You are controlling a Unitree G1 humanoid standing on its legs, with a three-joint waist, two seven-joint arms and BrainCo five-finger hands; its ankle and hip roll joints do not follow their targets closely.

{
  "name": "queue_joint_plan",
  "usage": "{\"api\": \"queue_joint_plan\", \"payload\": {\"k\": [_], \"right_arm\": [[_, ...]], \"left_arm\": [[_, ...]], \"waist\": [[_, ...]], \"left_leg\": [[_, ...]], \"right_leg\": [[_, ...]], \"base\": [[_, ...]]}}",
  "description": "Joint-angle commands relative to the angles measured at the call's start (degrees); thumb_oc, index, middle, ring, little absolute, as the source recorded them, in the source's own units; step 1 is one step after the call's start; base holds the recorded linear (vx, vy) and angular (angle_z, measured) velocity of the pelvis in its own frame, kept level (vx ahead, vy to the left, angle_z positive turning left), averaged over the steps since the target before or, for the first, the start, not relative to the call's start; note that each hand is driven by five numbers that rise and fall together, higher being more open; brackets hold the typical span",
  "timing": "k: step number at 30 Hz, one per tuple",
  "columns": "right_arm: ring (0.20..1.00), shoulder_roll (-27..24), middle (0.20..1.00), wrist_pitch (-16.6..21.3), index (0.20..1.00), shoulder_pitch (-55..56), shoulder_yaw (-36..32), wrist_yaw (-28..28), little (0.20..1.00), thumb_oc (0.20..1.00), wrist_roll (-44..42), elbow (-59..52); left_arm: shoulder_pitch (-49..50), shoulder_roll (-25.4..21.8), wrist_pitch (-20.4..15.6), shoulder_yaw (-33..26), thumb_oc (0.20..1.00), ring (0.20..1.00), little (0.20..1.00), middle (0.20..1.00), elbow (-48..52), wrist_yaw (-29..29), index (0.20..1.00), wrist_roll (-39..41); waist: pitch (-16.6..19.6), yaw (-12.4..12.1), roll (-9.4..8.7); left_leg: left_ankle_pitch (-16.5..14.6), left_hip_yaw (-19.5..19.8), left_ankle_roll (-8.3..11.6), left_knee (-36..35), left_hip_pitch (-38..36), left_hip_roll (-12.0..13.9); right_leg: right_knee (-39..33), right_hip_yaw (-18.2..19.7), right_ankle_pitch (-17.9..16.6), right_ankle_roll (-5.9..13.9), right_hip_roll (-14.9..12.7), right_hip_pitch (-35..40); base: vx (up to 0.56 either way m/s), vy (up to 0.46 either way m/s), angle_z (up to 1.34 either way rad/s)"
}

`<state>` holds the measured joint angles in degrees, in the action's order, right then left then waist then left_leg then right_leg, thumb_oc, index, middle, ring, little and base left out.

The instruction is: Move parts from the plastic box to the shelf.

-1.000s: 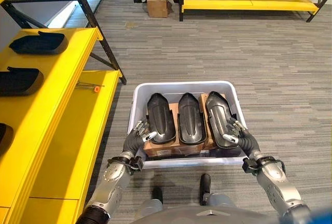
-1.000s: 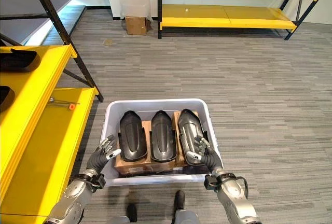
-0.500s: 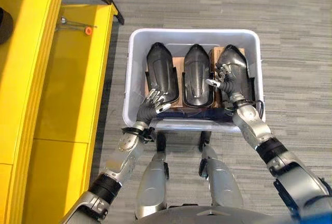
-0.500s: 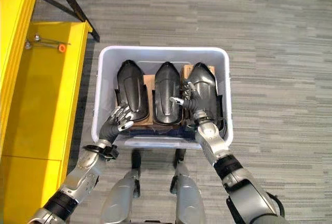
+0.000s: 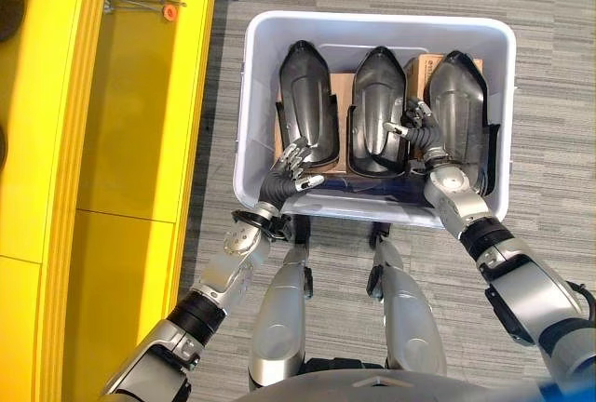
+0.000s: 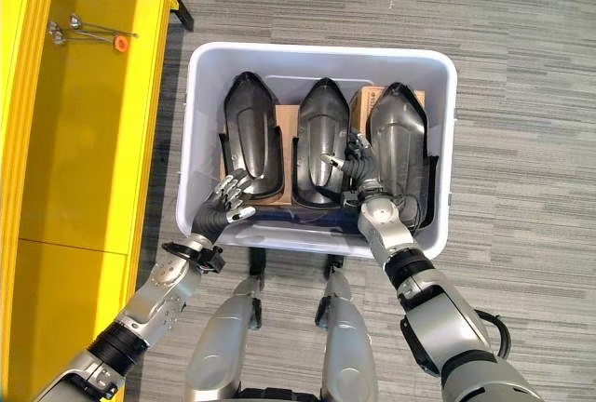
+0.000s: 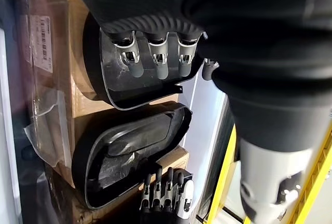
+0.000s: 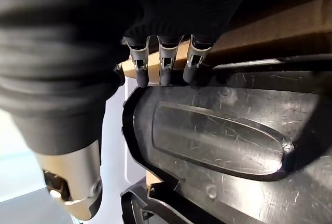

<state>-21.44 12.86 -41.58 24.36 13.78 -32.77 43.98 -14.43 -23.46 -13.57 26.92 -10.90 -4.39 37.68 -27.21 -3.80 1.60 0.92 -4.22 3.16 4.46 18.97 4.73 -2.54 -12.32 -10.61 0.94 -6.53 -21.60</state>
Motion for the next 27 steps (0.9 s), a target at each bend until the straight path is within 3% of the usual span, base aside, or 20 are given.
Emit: {"api": "queue_joint_plan", "payload": {"k": [1, 16, 27], "right_arm": [[1.0, -3.5, 1.0, 3.9, 1.0, 2.2, -2.4, 0.8, 1.0, 1.0, 0.9, -8.7], [1.0, 0.0, 1.0, 6.7, 1.0, 13.5, -0.1, -6.5, 1.0, 1.0, -2.3, -34.5], [1.0, -0.4, 1.0, 8.5, 1.0, 16.5, -2.8, -4.5, 1.0, 1.0, -0.6, -40.8]], "left_arm": [[1.2, -0.5, -3.6, -0.2, 1.0, 1.0, 1.0, 1.0, 2.6, -1.3, 1.0, 0.0], [2.7, 0.5, -3.6, -2.1, 1.0, 1.0, 1.0, 1.0, 3.0, -1.5, 1.0, -1.0], [3.5, 0.2, -3.9, -3.1, 1.0, 1.0, 1.0, 1.0, 3.6, -2.2, 1.0, -1.7]], "waist": [[1.8, 1.1, -0.75], [2.7, 3.6, -1.96], [3.2, 4.3, -2.33]], "left_leg": [[1.8, 1.4, 2.53, 3.1, 4.7, 3.9], [1.3, 0.8, 2.89, 3.9, 5.5, 4.2], [1.3, 0.7, 2.94, 4.0, 6.0, 4.4]], "right_leg": [[9.5, 3.4, 6.6, 7.45, -7.3, -1.6], [10.1, 4.4, 6.8, 7.59, -7.1, -2.9], [10.6, 4.6, 7.0, 7.58, -7.1, -3.8]], "base": [[0.0, 0.0, 0.0], [0.0, -0.003, -0.03], [0.0, 0.0, 0.0]]}}
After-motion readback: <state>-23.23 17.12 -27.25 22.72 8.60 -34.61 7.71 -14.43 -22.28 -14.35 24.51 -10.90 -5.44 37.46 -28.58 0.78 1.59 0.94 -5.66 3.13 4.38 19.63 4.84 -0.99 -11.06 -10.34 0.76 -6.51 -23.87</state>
